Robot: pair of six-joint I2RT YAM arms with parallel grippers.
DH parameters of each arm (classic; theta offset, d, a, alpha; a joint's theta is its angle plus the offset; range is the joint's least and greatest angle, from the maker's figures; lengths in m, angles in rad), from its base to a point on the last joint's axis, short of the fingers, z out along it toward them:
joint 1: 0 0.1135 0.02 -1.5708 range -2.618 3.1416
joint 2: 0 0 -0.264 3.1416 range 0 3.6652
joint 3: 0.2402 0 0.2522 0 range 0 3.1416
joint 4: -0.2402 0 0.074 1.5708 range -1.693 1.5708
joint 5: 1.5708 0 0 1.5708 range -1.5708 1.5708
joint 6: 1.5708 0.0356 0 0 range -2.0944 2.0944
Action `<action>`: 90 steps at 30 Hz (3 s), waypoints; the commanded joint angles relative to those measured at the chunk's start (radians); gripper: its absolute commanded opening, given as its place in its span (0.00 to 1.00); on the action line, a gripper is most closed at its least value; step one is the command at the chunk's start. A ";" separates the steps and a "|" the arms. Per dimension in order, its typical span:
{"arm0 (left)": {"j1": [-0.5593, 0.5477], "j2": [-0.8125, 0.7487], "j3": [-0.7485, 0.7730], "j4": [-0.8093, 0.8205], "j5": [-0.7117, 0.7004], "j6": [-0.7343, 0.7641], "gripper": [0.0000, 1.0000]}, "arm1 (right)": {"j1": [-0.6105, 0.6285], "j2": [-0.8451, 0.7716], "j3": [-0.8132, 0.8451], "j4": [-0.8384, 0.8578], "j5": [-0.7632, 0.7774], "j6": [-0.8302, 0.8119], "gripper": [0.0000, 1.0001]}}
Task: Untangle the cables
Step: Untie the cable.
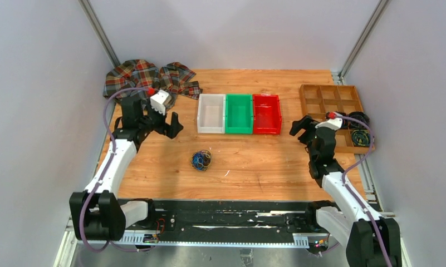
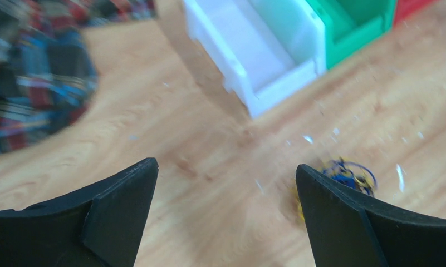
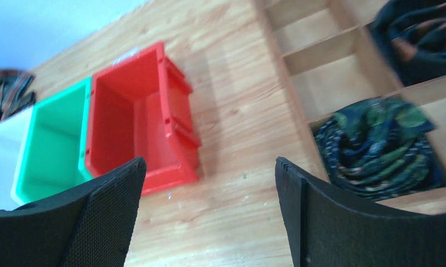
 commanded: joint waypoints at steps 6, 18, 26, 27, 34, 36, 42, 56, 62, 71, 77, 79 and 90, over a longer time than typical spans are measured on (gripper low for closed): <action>-0.166 0.136 0.121 -0.425 0.184 0.234 1.00 | 0.280 0.160 0.186 -0.333 0.006 -0.047 0.85; -0.330 0.233 0.136 -0.572 0.196 0.451 0.85 | 0.568 0.132 0.126 -0.214 -0.069 -0.194 0.80; -0.343 0.313 0.173 -0.509 0.154 0.432 0.69 | 0.638 0.156 0.137 -0.214 -0.070 -0.191 0.69; -0.345 0.315 0.172 -0.497 0.146 0.423 0.67 | 0.641 0.160 0.139 -0.216 -0.071 -0.189 0.67; -0.359 0.313 0.160 -0.474 0.129 0.412 0.45 | 0.652 0.166 0.143 -0.209 -0.078 -0.192 0.56; -0.361 0.312 0.158 -0.473 0.129 0.412 0.40 | 0.655 0.170 0.147 -0.209 -0.081 -0.194 0.53; -0.366 0.321 0.150 -0.467 0.110 0.411 0.34 | 0.667 0.174 0.165 -0.215 -0.092 -0.202 0.48; -0.381 0.287 0.170 -0.420 0.097 0.310 0.02 | 0.721 0.184 0.178 -0.193 -0.093 -0.204 0.46; -0.381 0.230 0.184 -0.558 0.139 0.395 0.38 | 0.746 0.184 0.184 -0.184 -0.087 -0.210 0.49; -0.414 0.340 0.200 -0.513 0.009 0.396 0.65 | 0.761 0.176 0.176 -0.180 -0.074 -0.208 0.49; -0.416 0.411 0.233 -0.421 -0.060 0.319 0.48 | 0.773 0.167 0.181 -0.190 -0.069 -0.208 0.46; -0.416 0.403 0.230 -0.419 -0.051 0.320 0.36 | 0.776 0.162 0.180 -0.193 -0.068 -0.209 0.44; -0.416 0.236 0.189 -0.459 0.025 0.322 0.05 | 0.798 0.172 0.175 -0.158 -0.071 -0.197 0.38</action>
